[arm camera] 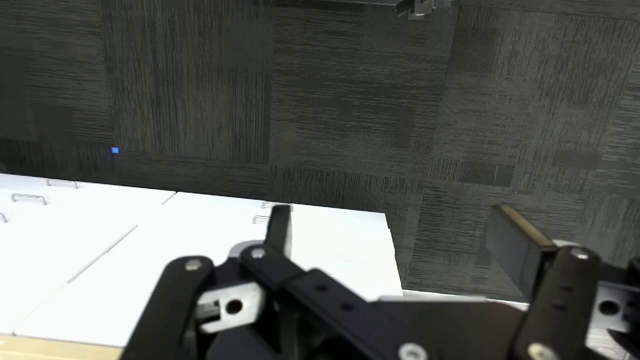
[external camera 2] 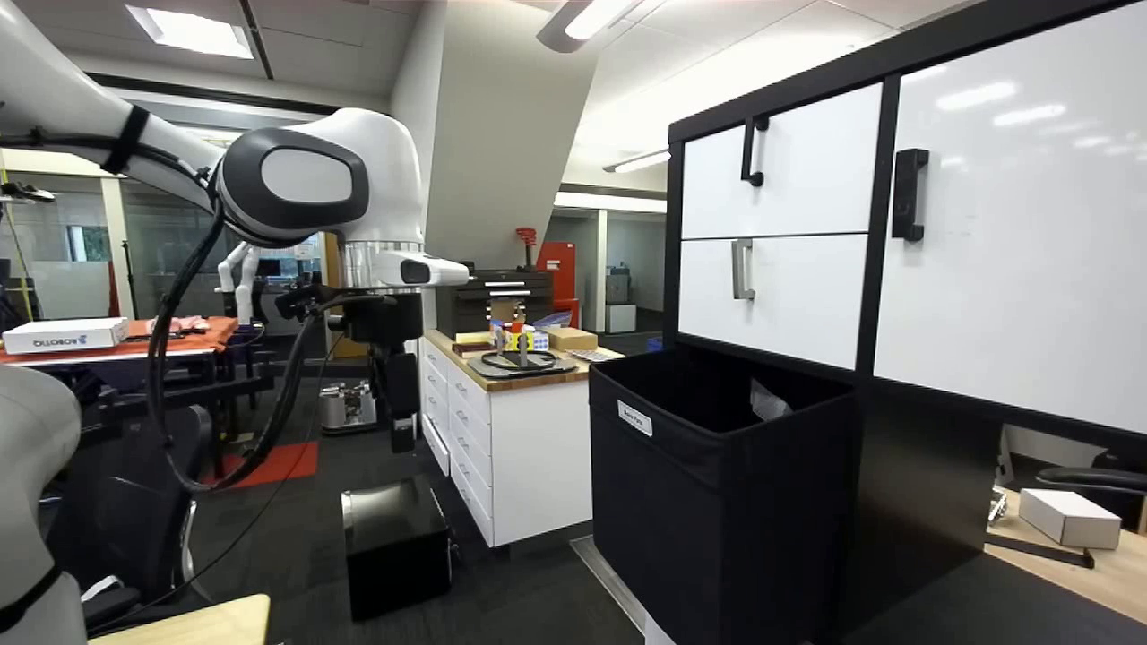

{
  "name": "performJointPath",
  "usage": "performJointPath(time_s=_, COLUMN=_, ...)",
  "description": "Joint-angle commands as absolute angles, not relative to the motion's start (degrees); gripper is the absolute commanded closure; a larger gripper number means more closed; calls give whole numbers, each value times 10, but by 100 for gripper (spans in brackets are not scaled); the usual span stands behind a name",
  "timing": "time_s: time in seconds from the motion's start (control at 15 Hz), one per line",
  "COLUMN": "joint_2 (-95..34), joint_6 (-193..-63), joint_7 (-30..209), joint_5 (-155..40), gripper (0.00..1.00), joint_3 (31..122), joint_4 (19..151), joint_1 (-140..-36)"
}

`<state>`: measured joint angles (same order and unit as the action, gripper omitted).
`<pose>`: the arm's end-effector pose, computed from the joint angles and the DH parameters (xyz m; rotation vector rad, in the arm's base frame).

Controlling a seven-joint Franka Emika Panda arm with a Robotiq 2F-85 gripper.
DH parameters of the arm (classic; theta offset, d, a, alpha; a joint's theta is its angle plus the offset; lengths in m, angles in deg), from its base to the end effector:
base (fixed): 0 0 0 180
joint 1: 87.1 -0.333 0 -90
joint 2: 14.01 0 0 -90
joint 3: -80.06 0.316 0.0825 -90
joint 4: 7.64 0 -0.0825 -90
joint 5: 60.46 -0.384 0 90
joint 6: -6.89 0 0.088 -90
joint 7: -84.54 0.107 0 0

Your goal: Push the black basket into the bottom of the black cabinet

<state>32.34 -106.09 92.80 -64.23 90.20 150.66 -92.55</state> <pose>0.2951 0.0831 0.4347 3.0766 0.0755 0.0363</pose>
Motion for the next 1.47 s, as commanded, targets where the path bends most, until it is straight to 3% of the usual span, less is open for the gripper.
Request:
performJointPath(time_s=0.0, joint_2=324, joint_6=-1060, joint_7=928, joint_5=-639, gripper=0, joint_3=897, joint_4=1507, joint_1=-930)
performJointPath(time_s=0.8, joint_2=299, joint_6=-1084, joint_7=915, joint_5=-611, gripper=0, joint_3=905, joint_4=1496, joint_1=-930)
performJointPath(time_s=1.4, joint_2=206, joint_6=-1212, joint_7=945, joint_5=-602, gripper=0, joint_3=902, joint_4=1465, joint_1=-901)
